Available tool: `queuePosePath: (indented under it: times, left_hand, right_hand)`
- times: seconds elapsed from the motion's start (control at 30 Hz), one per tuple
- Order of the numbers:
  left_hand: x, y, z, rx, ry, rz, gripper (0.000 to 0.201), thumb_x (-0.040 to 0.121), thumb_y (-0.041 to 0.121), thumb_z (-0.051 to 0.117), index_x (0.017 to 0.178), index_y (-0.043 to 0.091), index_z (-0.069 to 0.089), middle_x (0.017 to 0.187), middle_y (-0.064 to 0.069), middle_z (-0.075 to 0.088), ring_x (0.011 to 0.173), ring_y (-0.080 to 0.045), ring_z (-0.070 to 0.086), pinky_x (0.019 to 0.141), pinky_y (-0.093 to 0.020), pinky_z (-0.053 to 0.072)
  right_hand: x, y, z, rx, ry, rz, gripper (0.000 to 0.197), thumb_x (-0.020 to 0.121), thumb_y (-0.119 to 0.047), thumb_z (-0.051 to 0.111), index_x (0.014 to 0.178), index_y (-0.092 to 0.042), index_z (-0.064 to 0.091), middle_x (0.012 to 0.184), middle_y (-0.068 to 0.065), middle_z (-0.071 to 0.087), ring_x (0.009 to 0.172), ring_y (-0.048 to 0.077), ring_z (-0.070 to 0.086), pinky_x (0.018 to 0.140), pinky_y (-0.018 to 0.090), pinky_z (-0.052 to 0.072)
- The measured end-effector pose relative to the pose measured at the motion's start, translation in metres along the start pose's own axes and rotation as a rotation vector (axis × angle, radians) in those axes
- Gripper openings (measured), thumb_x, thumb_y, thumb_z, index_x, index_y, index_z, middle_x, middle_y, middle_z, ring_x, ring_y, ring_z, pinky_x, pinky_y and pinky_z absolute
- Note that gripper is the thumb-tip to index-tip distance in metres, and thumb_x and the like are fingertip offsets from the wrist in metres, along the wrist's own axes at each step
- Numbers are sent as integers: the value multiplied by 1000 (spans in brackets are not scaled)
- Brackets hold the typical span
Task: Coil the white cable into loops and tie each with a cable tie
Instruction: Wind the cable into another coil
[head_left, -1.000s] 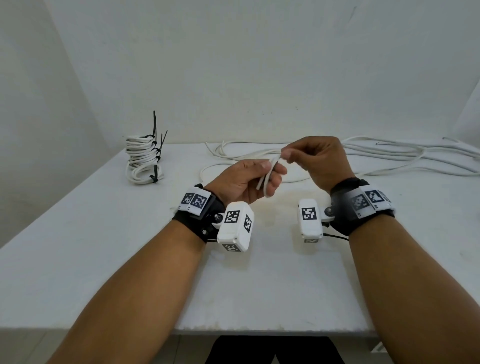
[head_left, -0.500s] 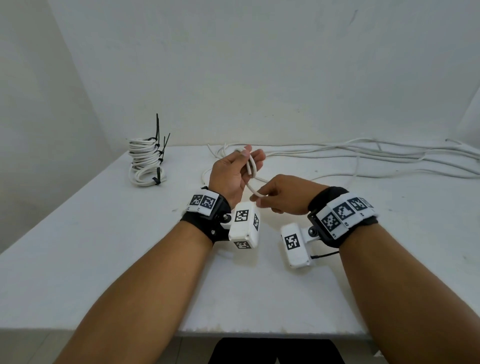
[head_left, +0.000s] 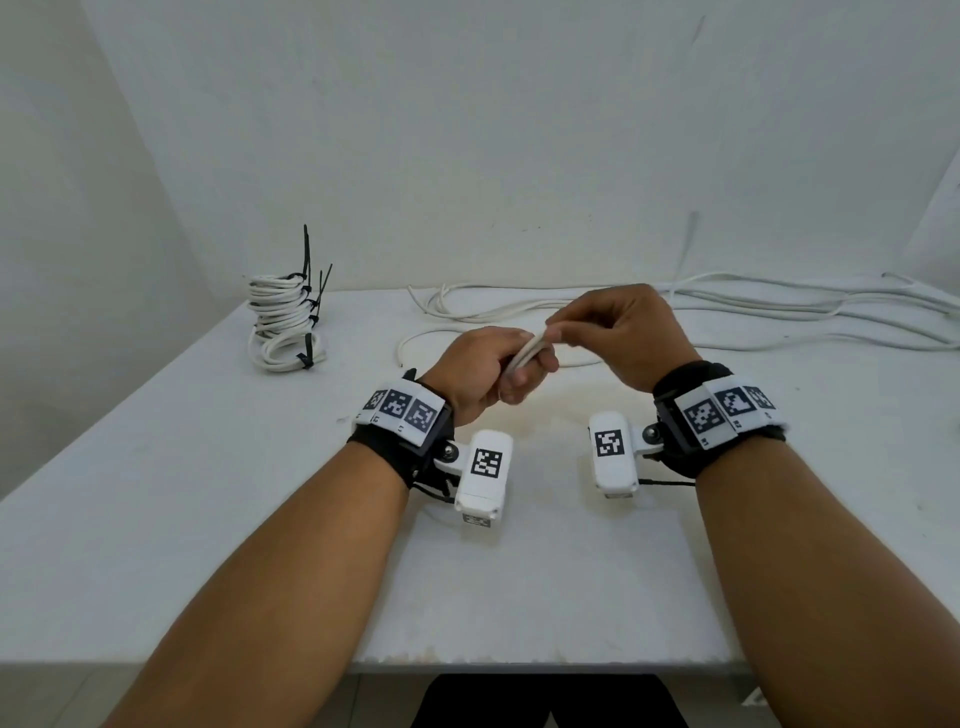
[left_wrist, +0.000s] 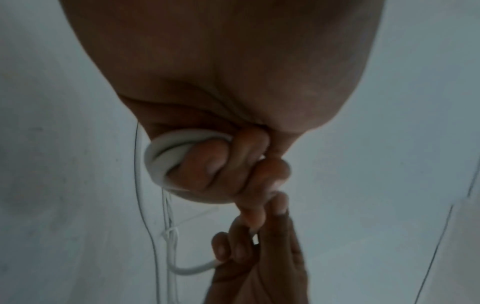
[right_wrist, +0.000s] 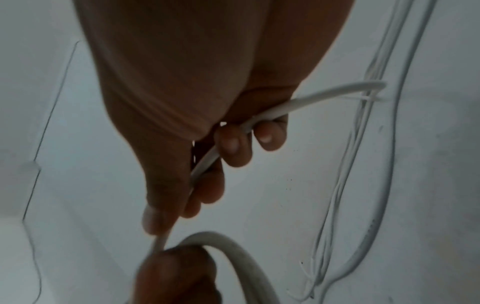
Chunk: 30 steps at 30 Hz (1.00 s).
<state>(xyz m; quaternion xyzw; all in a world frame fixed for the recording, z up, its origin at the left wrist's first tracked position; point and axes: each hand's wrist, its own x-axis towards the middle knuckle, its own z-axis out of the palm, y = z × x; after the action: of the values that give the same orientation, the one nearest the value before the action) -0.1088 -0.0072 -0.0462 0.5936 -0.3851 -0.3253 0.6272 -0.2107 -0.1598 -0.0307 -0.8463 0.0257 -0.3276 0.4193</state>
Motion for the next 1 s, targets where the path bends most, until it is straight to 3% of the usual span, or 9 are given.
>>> queuePosePath:
  times: [0.13, 0.23, 0.3, 0.4, 0.47, 0.57, 0.63, 0.83, 1.0]
  left_hand:
    - [-2, 5, 0, -290, -84, -17, 49, 103, 24, 25, 81, 3, 64, 46, 2, 37, 41, -10, 29, 45, -21, 28]
    - [-3, 6, 1, -449, -105, 66, 39, 99, 17, 31, 96, -5, 63, 55, 0, 46, 47, -10, 39, 48, -20, 35]
    - [-2, 6, 0, -551, -93, 120, 36, 98, 14, 35, 110, -11, 58, 65, -3, 56, 55, -11, 52, 56, -20, 44]
    - [5, 5, -4, -682, -1, 174, 34, 101, 10, 33, 113, -12, 55, 80, -8, 69, 66, -13, 64, 70, -22, 54]
    - [10, 2, -6, -660, 98, 211, 34, 103, 8, 30, 107, -11, 58, 86, -11, 72, 71, -12, 67, 70, -21, 55]
    - [15, -5, -7, -582, 243, 225, 33, 104, 8, 31, 109, -12, 56, 90, -14, 73, 76, -14, 70, 73, -21, 56]
    - [19, -8, -9, -498, 343, 223, 28, 103, 7, 33, 106, -9, 56, 88, -14, 73, 77, -16, 70, 75, -23, 56]
    - [10, -9, -11, 370, 356, 79, 31, 99, 9, 38, 85, 13, 65, 80, 1, 71, 78, -17, 66, 81, -31, 52]
    - [3, 3, -11, 643, 207, 14, 34, 91, 3, 38, 74, 12, 66, 80, -11, 70, 64, -15, 59, 64, -27, 44]
  right_hand:
    - [2, 7, 0, 48, 70, 23, 20, 89, -33, 70, 71, -25, 75, 57, 0, 60, 52, 21, 43, 51, 29, 36]
    - [2, 10, 5, -58, -11, 104, 44, 96, -43, 56, 72, -10, 73, 57, 8, 57, 48, 11, 43, 56, 25, 37]
    - [1, 8, 9, -135, -117, 186, 45, 99, -45, 50, 77, -16, 75, 59, -1, 65, 45, 4, 44, 59, 25, 40]
    - [0, 2, 18, -297, -294, 267, 52, 99, -47, 47, 61, -18, 66, 60, 3, 67, 49, 10, 48, 61, 29, 42]
    - [-1, -1, 24, -386, -401, 279, 49, 99, -47, 47, 70, -13, 66, 64, 6, 68, 54, 15, 50, 67, 32, 45]
    - [-4, -7, 31, -443, -553, 299, 25, 99, -39, 50, 111, -27, 68, 65, -2, 66, 64, 11, 57, 73, 28, 46]
    - [-5, -11, 33, -470, -625, 287, 27, 97, -35, 53, 120, -30, 66, 66, -4, 65, 66, 10, 58, 72, 25, 45]
    - [-8, -16, 27, -458, -486, 129, 12, 90, -30, 65, 91, -23, 76, 59, -9, 55, 51, 3, 47, 53, 16, 34]
    - [-4, -9, 25, -270, -241, 104, 18, 68, -28, 86, 67, -19, 71, 49, -12, 53, 45, 3, 41, 46, 14, 33]
